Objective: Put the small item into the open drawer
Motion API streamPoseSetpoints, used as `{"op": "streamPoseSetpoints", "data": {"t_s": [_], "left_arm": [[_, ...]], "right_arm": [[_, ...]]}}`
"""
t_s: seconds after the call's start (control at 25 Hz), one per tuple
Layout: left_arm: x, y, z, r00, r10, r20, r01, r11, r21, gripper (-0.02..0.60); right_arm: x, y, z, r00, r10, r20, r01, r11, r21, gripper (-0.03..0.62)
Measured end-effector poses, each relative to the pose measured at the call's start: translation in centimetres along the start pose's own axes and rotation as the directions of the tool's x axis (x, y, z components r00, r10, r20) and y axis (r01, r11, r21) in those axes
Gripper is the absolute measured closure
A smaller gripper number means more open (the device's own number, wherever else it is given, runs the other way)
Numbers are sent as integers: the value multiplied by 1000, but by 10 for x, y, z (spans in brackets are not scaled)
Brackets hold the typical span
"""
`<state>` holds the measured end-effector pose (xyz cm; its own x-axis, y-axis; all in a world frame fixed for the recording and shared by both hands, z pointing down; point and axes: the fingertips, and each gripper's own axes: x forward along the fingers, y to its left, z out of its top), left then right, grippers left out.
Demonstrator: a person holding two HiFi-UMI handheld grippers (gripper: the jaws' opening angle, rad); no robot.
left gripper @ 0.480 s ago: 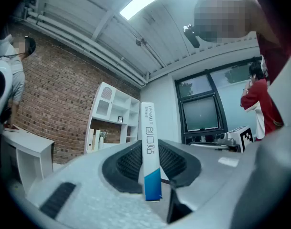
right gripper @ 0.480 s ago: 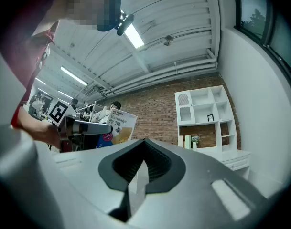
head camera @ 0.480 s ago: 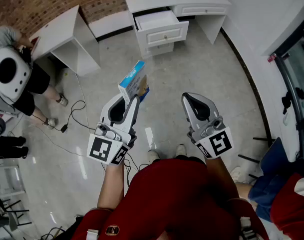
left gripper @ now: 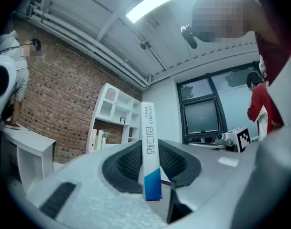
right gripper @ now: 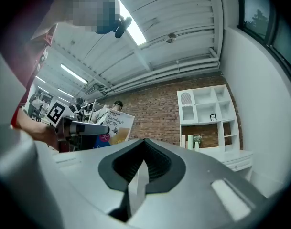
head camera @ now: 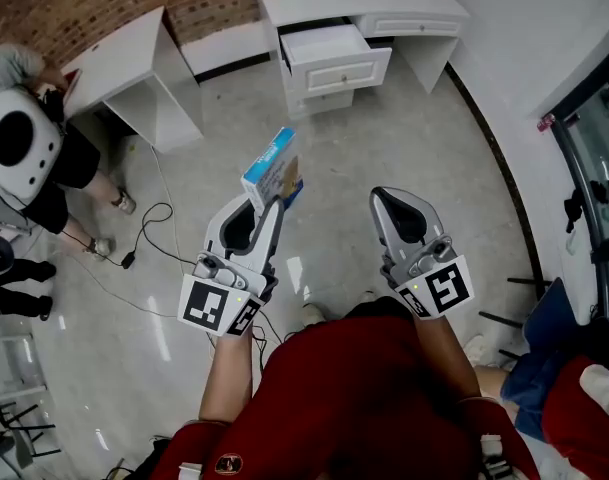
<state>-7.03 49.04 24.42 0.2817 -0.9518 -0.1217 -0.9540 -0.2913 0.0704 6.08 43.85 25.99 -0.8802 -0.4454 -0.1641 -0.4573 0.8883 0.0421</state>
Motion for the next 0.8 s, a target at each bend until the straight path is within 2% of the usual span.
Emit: {"op": "streamPoseSetpoints", "data": {"t_s": [0.16, 0.44, 0.6, 0.8], "left_arm": [[-18, 35, -6, 1000, -1, 8, 2, 999, -34, 486], [-6, 76, -18, 1000, 1, 4, -1, 998, -66, 486], [26, 88, -26, 1000, -2, -16, 1, 999, -46, 486], [93, 122, -36, 998, 2, -59, -3, 1000, -15, 486]], "right_arm": [[20, 20, -9, 999, -20, -33, 19, 1000, -24, 583], [52, 3, -28, 997, -49, -66, 47, 998, -31, 583], [72, -27, -40, 997, -43, -57, 41, 998, -39, 583], [120, -97, -55, 998, -56, -31, 55, 998, -38, 583]]}}
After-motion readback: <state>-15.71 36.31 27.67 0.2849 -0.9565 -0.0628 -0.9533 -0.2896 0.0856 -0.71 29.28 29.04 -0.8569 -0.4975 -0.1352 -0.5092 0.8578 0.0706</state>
